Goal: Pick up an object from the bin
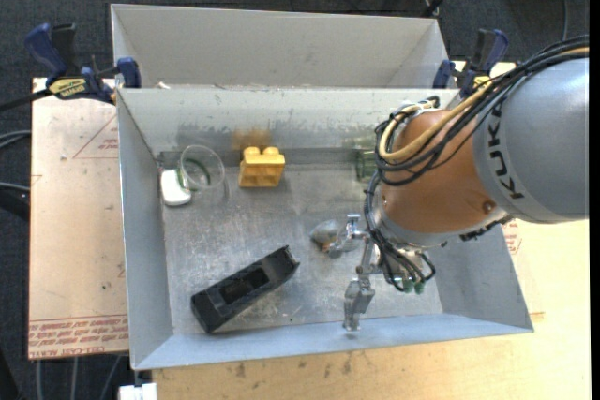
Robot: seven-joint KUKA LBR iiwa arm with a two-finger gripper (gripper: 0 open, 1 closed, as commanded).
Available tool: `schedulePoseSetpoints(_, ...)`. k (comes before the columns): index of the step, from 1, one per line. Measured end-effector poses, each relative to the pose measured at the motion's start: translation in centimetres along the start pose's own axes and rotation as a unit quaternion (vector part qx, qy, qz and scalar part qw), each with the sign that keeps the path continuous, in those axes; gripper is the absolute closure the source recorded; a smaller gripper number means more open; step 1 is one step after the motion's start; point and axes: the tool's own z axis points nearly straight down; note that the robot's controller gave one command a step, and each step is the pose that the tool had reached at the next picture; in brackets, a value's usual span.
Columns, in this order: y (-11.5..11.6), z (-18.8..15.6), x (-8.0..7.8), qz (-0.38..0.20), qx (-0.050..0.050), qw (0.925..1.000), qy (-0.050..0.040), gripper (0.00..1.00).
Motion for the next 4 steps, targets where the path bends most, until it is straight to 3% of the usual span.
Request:
schedulePoseSetpoints(1, 0.0, -0.3, -0.2, 0.000, 0.000, 1.0000, -0.0037, 0.00)
schedulePoseSetpoints(2, 5.7, 3.9, -4.0, -0.037, 0.000, 0.9993, -0.0072, 0.00)
schedulePoseSetpoints(3, 9.1, 6.2, -5.1, -0.048, 0.001, 0.9988, -0.0081, 0.00)
schedulePoseSetpoints(4, 8.6, 6.2, -5.2, 0.043, -0.001, 0.9991, -0.0026, 1.00)
